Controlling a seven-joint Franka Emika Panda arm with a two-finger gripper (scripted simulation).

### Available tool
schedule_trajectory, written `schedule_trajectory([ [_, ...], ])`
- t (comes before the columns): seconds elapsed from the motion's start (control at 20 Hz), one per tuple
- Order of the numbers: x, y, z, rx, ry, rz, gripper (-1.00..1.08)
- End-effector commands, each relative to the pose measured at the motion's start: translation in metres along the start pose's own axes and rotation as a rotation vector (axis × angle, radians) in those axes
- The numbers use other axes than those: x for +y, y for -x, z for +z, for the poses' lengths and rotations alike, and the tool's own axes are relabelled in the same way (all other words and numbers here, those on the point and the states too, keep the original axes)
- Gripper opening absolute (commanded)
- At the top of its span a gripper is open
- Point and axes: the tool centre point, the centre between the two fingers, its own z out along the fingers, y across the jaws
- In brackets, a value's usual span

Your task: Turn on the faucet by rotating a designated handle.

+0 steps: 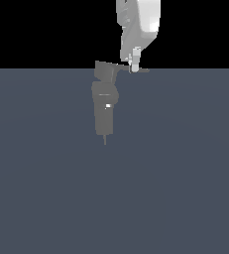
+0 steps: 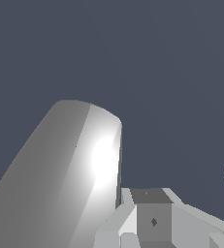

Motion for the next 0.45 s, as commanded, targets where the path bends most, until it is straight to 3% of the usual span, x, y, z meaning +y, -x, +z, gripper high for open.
schedule_trajectory([
  [0.0, -0.004, -0.021, 0.000, 0.001, -0.003, 0.025, -1.00],
  [0.4, -0.017, -0.041, -0.001, 0.000, -0.006, 0.031, -1.00],
])
